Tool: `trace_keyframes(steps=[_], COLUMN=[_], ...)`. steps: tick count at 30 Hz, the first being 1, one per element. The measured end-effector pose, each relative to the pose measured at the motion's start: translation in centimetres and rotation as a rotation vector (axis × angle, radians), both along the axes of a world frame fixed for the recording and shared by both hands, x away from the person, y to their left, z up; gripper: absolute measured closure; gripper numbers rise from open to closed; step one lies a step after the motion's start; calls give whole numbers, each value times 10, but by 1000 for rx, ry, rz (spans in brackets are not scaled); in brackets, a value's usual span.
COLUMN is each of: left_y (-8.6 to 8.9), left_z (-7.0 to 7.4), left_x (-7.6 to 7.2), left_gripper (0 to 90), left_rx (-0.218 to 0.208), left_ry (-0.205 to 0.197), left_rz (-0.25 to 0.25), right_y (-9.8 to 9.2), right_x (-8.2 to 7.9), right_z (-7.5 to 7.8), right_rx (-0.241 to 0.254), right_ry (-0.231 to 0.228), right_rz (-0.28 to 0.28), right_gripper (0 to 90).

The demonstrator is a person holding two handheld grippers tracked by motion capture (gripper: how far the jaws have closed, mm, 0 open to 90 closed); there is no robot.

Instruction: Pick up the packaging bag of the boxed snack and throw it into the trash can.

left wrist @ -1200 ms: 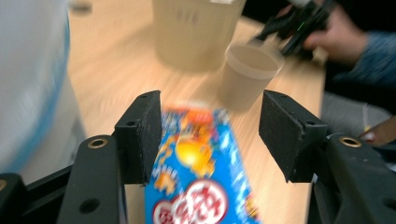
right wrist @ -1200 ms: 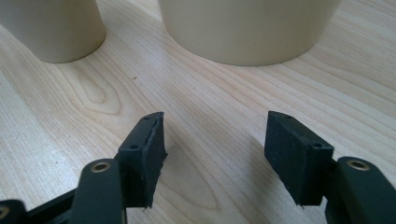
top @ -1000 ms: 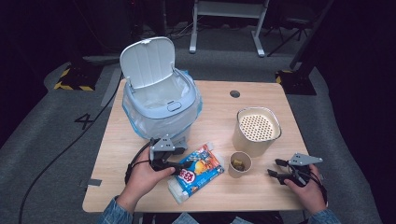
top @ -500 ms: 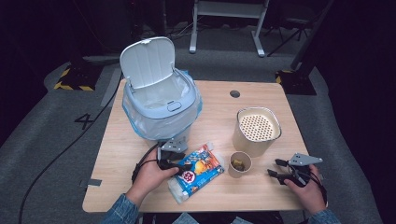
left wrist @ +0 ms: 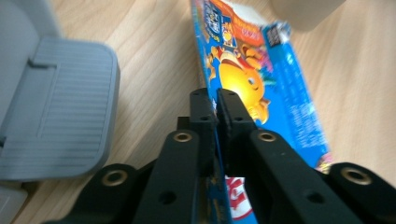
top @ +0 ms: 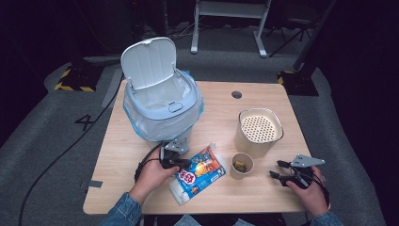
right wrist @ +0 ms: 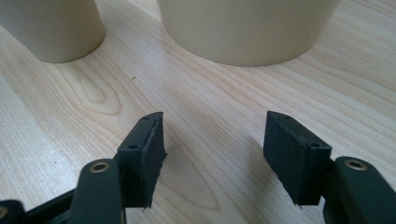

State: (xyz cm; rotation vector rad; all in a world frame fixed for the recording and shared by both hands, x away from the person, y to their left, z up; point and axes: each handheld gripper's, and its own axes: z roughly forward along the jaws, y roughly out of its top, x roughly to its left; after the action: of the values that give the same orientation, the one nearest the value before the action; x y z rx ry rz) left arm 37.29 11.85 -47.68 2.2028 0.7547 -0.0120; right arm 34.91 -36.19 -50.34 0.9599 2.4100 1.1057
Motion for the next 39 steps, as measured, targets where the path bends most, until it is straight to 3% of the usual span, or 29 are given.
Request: trace_keyframes(steps=[6,10,11,12,17,18,24,32,39], left_y=[3,10,10,13,23,28,37,40,39], left_z=[11,27,27,33,44,49,62,89,116], left_x=[-4,-10,-10,-12,-14,-15,-19,-25,-27], left_gripper=[893,893,893,893,894,894,894,894,894], left_rx=[-45,-113,-113,-136,-173,-198,-279,-331,-346], left_ry=[-31,-50,-50,-71,-100,-119,-177,-265,-335], left_rz=[-13,-22,-22,-23,-7,-6,-39,-28,-15], right_y=[0,0,0,0,0,0,0,0,0], right_x=[0,0,0,0,0,0,0,0,0], right_z=[0,0,0,0,0,0,0,0,0], right_rx=[0,0,0,0,0,0,1,1,1], right_ry=[0,0,0,1,1,1,2,2,2], right_rz=[-1,0,0,0,0,-1,0,0,-1], right_gripper=[392,392,392,391,391,392,392,392,391])
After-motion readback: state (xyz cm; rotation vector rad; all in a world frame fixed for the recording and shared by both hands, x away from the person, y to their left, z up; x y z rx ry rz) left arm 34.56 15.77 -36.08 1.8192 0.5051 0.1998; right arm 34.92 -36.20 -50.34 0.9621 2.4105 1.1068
